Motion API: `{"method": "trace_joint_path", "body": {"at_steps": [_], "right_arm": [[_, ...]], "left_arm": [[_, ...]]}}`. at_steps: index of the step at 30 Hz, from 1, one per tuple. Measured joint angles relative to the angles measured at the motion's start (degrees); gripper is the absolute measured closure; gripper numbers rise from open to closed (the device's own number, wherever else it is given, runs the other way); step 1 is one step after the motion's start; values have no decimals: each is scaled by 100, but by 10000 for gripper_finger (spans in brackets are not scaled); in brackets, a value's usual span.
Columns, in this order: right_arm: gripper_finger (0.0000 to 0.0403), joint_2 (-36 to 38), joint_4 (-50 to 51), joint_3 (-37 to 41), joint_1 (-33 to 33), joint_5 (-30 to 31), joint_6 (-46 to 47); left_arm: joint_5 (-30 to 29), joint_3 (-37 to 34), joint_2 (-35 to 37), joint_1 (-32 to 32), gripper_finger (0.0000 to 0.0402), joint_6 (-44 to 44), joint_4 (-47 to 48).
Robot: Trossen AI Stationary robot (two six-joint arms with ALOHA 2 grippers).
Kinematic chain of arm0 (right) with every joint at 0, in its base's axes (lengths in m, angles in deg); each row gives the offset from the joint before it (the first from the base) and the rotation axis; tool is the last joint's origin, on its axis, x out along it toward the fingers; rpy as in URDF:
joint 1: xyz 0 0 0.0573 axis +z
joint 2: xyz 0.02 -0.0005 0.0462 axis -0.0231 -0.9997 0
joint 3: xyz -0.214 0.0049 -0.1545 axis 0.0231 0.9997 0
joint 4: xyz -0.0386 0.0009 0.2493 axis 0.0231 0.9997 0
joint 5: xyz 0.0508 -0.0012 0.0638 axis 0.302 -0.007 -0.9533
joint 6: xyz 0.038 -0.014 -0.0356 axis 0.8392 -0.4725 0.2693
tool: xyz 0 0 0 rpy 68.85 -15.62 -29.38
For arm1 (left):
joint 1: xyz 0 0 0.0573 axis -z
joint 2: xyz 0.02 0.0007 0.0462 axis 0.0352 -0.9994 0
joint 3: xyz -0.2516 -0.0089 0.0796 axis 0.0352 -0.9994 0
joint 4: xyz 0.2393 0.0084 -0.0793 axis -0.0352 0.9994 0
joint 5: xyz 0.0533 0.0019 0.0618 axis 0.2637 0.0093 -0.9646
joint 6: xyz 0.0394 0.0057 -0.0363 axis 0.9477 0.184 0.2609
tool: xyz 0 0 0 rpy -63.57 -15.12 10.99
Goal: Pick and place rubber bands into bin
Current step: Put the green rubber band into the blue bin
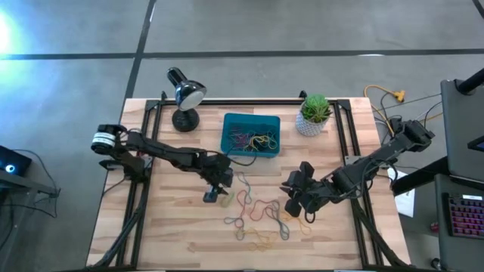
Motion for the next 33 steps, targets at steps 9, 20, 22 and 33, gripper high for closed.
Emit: {"method": "trace_joint_path", "body": {"at_steps": [9, 20, 22, 33], "right_arm": [[339, -34, -71, 107, 6, -172, 3], [342, -194, -399, 144, 4, -300, -15], [340, -197, -408, 149, 4, -308, -11], [343, -197, -452, 149, 4, -310, 26]], "left_arm": [[-157, -26, -151, 9, 268, -51, -49], [-357, -184, -505, 160, 268, -352, -501], [-366, -183, -601, 195, 268, -367, -593], [-1175, -2, -1088, 546, 295, -807, -835]]}}
